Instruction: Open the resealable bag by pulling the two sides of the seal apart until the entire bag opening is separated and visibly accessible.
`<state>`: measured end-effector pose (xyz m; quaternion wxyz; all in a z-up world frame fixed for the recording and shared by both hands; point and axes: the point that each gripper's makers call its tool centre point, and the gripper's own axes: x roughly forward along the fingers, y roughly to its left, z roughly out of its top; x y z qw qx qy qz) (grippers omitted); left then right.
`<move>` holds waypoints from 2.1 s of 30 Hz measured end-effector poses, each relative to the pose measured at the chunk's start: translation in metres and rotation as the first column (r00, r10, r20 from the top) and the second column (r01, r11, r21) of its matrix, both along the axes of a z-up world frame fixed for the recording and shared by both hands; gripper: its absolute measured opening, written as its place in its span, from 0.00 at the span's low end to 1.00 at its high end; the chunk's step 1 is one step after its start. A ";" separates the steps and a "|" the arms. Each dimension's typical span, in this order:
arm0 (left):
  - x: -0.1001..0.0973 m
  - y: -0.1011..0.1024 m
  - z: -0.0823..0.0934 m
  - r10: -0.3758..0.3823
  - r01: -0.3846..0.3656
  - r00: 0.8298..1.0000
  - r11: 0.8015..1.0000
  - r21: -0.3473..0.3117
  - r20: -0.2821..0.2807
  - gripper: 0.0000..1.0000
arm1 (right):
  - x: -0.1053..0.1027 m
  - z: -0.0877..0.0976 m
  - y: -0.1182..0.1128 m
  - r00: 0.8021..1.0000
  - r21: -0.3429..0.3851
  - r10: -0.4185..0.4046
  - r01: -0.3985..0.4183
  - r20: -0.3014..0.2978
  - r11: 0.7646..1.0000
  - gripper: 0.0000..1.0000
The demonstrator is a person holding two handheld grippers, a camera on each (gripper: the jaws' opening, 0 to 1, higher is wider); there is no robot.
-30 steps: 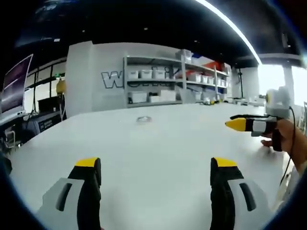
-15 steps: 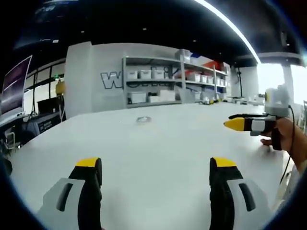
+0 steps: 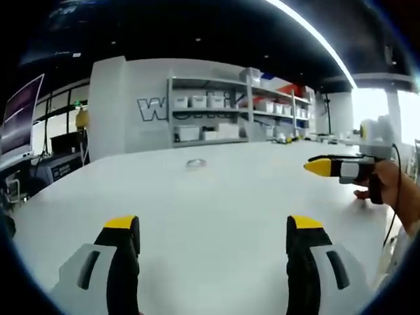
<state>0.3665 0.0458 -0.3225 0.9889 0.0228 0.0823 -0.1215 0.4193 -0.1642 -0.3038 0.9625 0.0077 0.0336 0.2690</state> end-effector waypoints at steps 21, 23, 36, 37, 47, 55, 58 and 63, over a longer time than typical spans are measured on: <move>-0.003 -0.003 -0.003 -0.025 0.024 1.000 0.999 -0.043 -0.009 0.91 | 0.009 -0.006 0.017 0.996 0.006 0.080 -0.079 -0.034 0.997 0.24; -0.003 -0.003 -0.003 -0.026 0.025 1.000 0.998 -0.049 -0.010 0.91 | 0.008 -0.007 0.019 0.996 0.003 0.084 -0.084 -0.040 0.996 0.24; -0.002 -0.006 -0.004 -0.032 0.031 0.999 0.998 -0.055 -0.009 0.90 | 0.011 -0.006 0.019 0.995 -0.007 0.090 -0.090 -0.037 0.996 0.24; -0.002 -0.007 -0.004 -0.032 0.031 0.999 0.998 -0.054 -0.009 0.90 | 0.013 -0.004 0.018 0.996 -0.010 0.089 -0.090 -0.025 0.996 0.24; -0.003 -0.007 -0.006 -0.034 0.034 0.999 0.998 -0.050 -0.011 0.90 | 0.027 0.000 0.018 0.996 -0.031 0.092 -0.092 -0.003 0.995 0.24; -0.004 -0.007 -0.007 -0.033 0.033 0.999 0.998 -0.048 -0.006 0.90 | 0.032 -0.006 0.026 0.993 -0.038 0.119 -0.119 -0.019 0.992 0.23; -0.005 -0.007 -0.007 -0.033 0.033 0.999 0.998 -0.045 -0.006 0.90 | 0.037 -0.003 0.028 0.992 -0.040 0.127 -0.128 -0.013 0.991 0.23; -0.005 -0.008 -0.007 -0.034 0.034 0.999 0.999 -0.040 -0.007 0.90 | 0.052 0.007 0.029 0.991 -0.044 0.133 -0.133 -0.003 0.990 0.23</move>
